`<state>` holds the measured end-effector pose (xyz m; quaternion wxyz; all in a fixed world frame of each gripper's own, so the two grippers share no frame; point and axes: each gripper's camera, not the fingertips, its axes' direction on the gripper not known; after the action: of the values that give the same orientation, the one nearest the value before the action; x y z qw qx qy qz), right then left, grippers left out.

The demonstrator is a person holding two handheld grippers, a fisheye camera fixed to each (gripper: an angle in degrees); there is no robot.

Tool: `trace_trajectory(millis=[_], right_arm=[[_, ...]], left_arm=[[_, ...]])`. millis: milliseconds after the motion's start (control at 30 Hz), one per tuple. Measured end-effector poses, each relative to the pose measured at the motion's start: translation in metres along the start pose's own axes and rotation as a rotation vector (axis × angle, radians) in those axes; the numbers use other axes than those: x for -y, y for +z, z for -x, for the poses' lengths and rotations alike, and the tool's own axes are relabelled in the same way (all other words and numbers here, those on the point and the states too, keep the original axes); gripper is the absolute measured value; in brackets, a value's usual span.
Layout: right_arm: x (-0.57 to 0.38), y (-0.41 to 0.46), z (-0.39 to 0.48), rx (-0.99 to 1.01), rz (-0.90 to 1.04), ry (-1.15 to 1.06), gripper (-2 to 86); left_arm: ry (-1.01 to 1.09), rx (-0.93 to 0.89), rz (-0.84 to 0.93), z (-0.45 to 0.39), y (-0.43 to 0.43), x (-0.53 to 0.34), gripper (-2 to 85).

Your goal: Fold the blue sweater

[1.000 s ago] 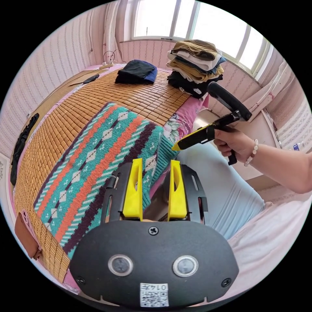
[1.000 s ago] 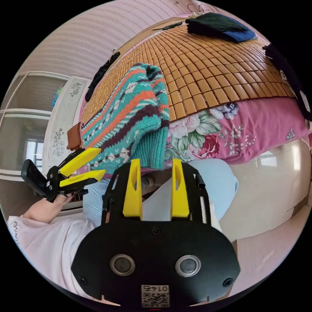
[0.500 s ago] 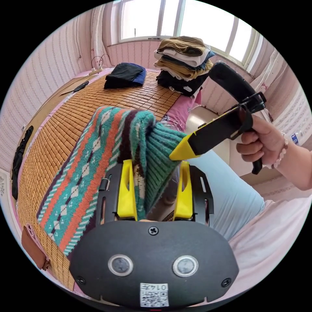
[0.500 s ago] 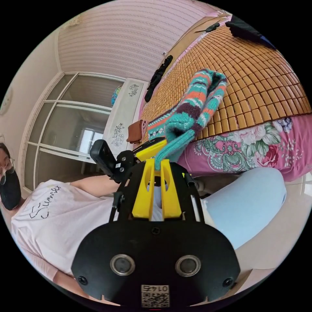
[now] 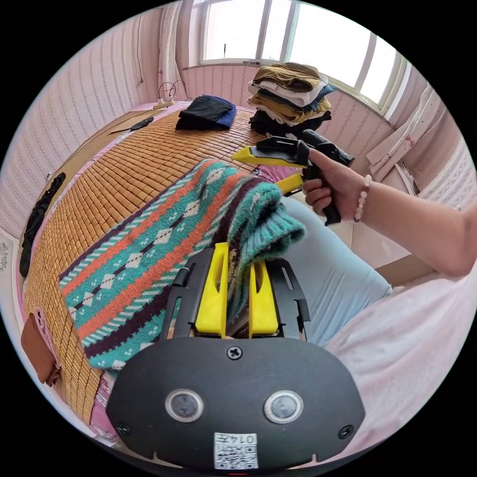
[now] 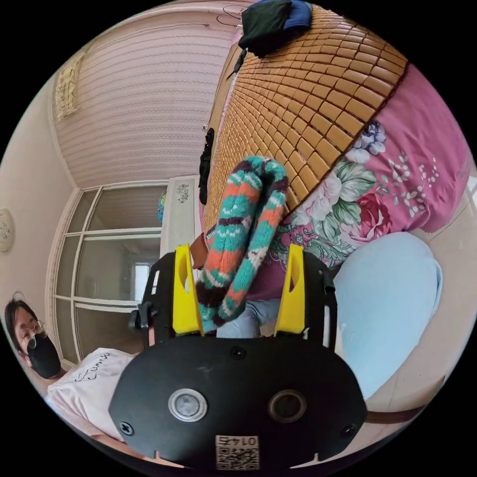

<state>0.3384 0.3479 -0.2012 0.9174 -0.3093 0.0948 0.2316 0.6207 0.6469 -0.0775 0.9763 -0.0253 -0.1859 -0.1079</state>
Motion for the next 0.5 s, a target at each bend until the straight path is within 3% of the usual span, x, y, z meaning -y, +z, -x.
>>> trace_trajectory(millis=[67, 133, 500], right_arm=[[0.012, 0.013, -0.002, 0.079, 0.039, 0.038, 13.0], [0.015, 0.012, 0.009, 0.018, 0.062, 0.006, 9.6], [-0.020, -0.138, 0.110, -0.167, -0.154, -0.197, 7.9]], left_arm=[[0.014, 0.000, -0.002, 0.001, -0.008, -0.011, 6.4], [0.012, 0.018, -0.021, 0.003, -0.014, -0.018, 6.4], [0.156, -0.307, -0.198, -0.010, -0.037, 0.031, 6.5]])
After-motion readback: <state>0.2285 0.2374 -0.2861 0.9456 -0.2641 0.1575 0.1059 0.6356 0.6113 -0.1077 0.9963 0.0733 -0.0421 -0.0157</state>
